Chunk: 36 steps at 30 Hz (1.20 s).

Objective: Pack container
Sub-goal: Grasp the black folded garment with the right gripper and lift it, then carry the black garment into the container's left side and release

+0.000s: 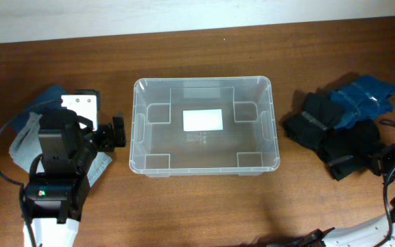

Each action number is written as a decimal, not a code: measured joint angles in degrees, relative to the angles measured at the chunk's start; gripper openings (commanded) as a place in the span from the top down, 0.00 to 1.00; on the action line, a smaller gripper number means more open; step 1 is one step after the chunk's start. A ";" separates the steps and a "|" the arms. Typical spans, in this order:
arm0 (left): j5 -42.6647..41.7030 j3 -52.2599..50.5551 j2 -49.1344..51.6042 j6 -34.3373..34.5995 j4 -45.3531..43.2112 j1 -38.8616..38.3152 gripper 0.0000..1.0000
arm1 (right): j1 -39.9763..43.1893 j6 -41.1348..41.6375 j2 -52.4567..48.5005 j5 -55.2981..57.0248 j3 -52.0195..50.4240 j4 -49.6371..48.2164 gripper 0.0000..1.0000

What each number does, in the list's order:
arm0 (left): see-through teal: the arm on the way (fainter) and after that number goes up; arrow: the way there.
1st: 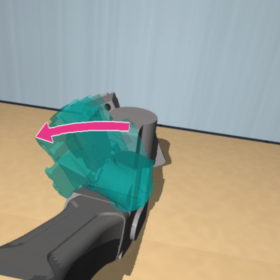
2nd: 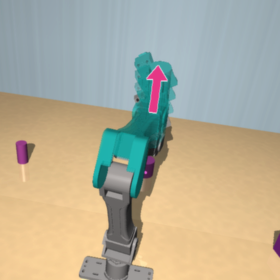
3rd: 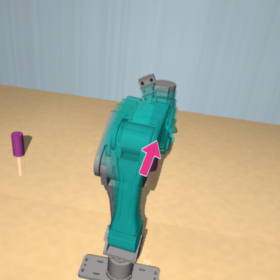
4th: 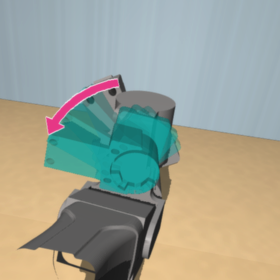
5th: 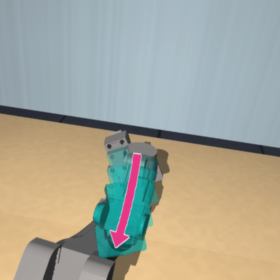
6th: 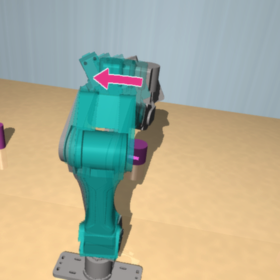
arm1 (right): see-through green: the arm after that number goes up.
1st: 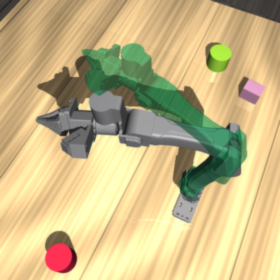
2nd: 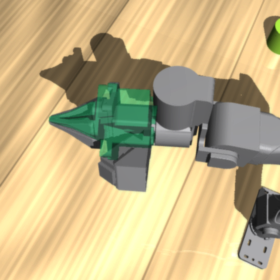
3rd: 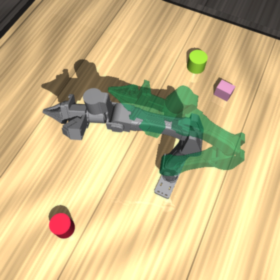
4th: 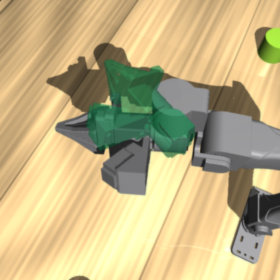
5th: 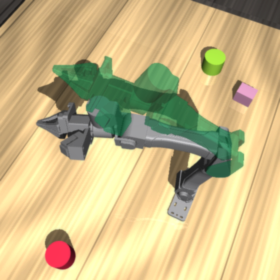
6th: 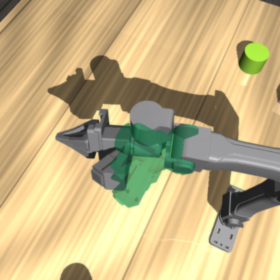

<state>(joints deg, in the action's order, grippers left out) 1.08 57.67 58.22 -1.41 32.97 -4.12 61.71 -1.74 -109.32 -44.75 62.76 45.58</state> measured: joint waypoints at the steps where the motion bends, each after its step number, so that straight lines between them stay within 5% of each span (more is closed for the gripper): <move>1: 0.00 0.00 0.02 0.00 0.00 0.00 0.00 | -0.09 0.00 0.74 0.09 0.02 1.03 0.96; 7: 0.00 0.00 0.04 0.00 -0.13 0.00 0.01 | -6.54 -1.53 21.64 1.55 10.27 14.88 0.96; 12: 0.02 0.00 0.17 0.02 0.04 0.13 0.01 | -27.96 -1.33 35.95 5.05 22.97 15.87 0.96; 14: 0.96 0.07 0.72 0.87 1.62 1.86 0.01 | -43.95 2.14 38.01 7.02 24.11 13.84 0.96; 20: 2.45 0.15 6.73 1.53 5.62 11.39 0.00 | -74.12 15.89 24.04 17.00 23.30 2.86 0.96; 29: 2.60 0.15 8.44 1.68 5.46 12.20 0.01 | -92.39 28.74 -1.75 19.65 22.73 -10.40 0.96; 30: 2.62 0.15 8.44 1.70 5.42 12.20 0.00 | -93.48 30.29 -3.76 19.80 22.49 -11.76 0.67; 31: 2.60 0.15 8.44 1.68 5.44 12.20 0.01 | -94.49 31.69 -5.64 19.91 22.47 -12.46 0.01; 36: 2.62 0.15 8.44 1.68 5.44 12.20 0.00 | -94.12 31.43 -6.86 19.87 22.62 -10.78 0.02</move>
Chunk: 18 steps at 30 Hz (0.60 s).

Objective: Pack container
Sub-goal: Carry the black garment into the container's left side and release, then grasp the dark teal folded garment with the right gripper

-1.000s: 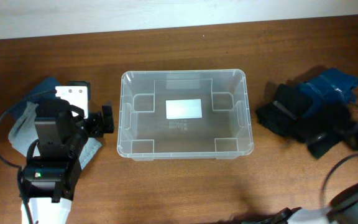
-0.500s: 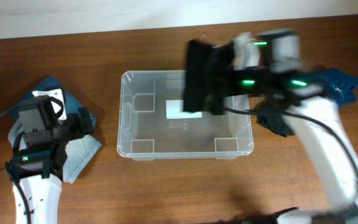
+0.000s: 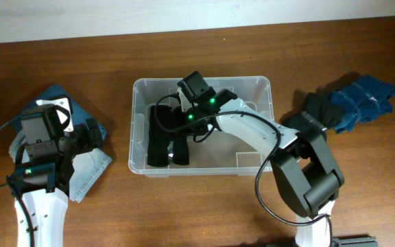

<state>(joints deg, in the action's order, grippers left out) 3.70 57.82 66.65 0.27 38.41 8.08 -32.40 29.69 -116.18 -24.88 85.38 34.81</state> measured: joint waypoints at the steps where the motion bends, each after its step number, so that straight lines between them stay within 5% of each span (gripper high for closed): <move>1: 0.00 0.00 0.00 0.00 -0.02 0.00 0.01 | 0.68 -1.29 0.20 0.00 0.37 1.95 0.01; 7: -0.02 0.04 0.02 0.02 -0.04 0.00 0.01 | 15.82 -12.07 17.75 8.44 9.94 17.44 0.01; 11: -0.02 0.04 0.02 0.02 -0.02 0.00 0.01 | 37.24 -13.92 31.08 11.63 13.14 22.60 0.02; 18: -0.02 0.04 0.02 0.02 0.00 0.00 0.01 | 69.88 -20.15 21.33 5.09 4.94 21.70 0.02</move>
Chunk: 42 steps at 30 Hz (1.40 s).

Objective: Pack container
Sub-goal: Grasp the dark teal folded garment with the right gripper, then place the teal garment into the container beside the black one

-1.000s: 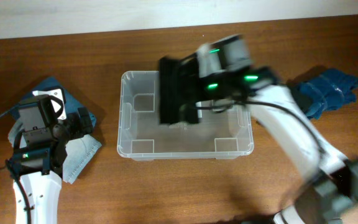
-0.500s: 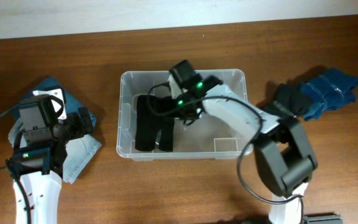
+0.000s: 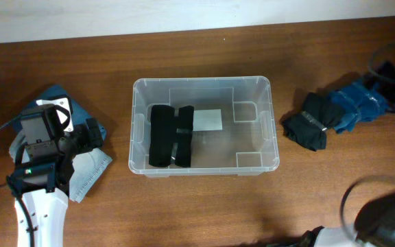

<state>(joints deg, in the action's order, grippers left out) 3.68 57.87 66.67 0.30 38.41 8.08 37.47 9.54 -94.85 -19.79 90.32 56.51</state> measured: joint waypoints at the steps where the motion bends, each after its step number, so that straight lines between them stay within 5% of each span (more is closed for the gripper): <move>1: 0.00 0.00 0.00 -0.02 -0.04 0.00 0.01 | 2.60 -0.72 -2.86 -1.92 -1.53 -1.11 0.02; 9: 0.00 0.00 0.00 -0.02 0.07 0.00 0.01 | 9.33 -3.52 -21.84 -10.54 -5.55 -10.80 0.00; 12: -0.28 0.00 0.00 0.00 0.04 0.00 0.01 | 8.81 -3.54 -25.92 -13.14 -5.55 -14.29 0.43; 15: -0.48 0.00 0.00 0.00 -0.02 0.00 0.01 | 7.37 -3.41 -27.69 -15.93 -5.55 -16.79 0.68; 16: -0.50 0.00 0.00 0.00 -0.02 0.00 0.01 | 6.93 -3.58 -27.69 -16.31 -5.53 -17.79 0.96; 26: -0.68 0.00 0.00 0.00 0.00 0.00 0.01 | 6.27 -3.08 -25.22 -18.99 -4.31 -16.61 0.96; 33: -1.77 0.00 0.00 0.00 0.02 0.00 0.01 | 2.62 -4.04 -1.84 -17.18 1.36 -15.17 0.96; 38: -1.95 0.00 0.00 0.00 0.00 0.00 0.00 | -12.76 -8.44 13.40 -18.29 4.24 -4.00 0.96; 42: -2.01 0.00 0.00 0.00 -0.11 0.00 0.01 | -28.96 -11.54 11.23 -16.76 2.58 3.30 0.96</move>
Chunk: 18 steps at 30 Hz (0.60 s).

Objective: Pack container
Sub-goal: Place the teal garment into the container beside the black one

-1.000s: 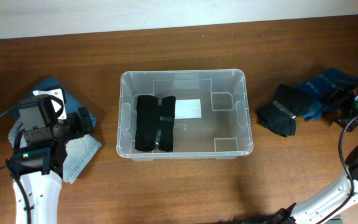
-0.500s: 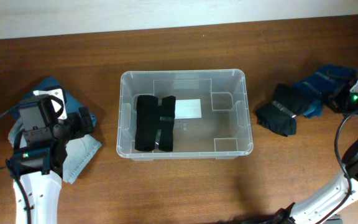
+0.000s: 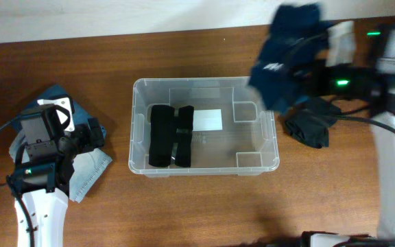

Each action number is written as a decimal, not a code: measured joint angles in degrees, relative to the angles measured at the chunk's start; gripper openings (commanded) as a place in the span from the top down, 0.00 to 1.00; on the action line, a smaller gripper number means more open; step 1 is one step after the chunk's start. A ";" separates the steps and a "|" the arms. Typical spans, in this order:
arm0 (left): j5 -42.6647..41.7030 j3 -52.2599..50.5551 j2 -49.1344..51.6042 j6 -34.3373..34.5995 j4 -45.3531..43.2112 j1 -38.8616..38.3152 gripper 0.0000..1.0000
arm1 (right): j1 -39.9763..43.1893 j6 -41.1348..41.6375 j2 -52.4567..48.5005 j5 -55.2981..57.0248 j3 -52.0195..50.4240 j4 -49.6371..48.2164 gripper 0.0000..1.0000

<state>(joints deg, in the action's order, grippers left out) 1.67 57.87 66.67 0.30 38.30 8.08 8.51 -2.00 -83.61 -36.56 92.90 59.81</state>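
Observation:
The clear plastic container (image 3: pixel 204 81) stands mid-table, with a folded black bundle (image 3: pixel 170 136) lying in its left half. My right gripper (image 3: pixel 319 60) is shut on a dark blue garment (image 3: pixel 286 55), which hangs raised above the container's back right corner and hides the fingertips. A black garment (image 3: pixel 310 127) lies on the table just right of the container. My left gripper (image 3: pixel 94 134) hovers open at the left, over a light blue denim piece (image 3: pixel 88 171), holding nothing.
A white label (image 3: pixel 208 119) shows through the container's bottom. Darker blue cloth (image 3: pixel 57 92) lies under my left arm at the far left. Black cables (image 3: pixel 362 116) trail from the right arm over the table's right side.
The blue garment lay on the table at the far right with my right gripper beside it. Now the gripper holds it lifted, further left, by the container's back right corner. The left arm has hardly moved.
First the container was empty and black and blue clothes lay piled at the right. Then my right arm reached into the container with a black bundle. Then the bundle lay inside and the arm was back at the blue garment, which is now raised by the container.

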 measured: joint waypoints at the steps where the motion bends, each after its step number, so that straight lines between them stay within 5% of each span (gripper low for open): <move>1: 0.00 0.00 0.00 0.00 0.02 0.00 0.01 | -3.91 -0.15 -1.44 1.42 -1.40 0.11 0.96; 3: -0.15 0.00 0.00 0.00 0.02 0.00 0.01 | -11.30 0.50 -5.38 4.87 -5.53 0.11 0.96; 12: -0.17 0.00 0.00 0.00 0.02 0.00 0.01 | -20.15 1.70 -16.06 15.87 -13.70 -4.59 0.92; 14: -0.17 0.00 0.00 0.00 0.02 0.00 0.01 | -21.53 1.07 -19.02 17.92 -14.08 -4.61 0.01; 18: -0.17 0.00 0.00 0.00 0.04 0.00 0.00 | -22.67 0.44 -21.16 20.92 -14.10 -4.28 0.01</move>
<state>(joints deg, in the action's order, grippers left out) 1.50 57.87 66.67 0.30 38.35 8.08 -14.15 -1.56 -104.77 -15.64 78.81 55.53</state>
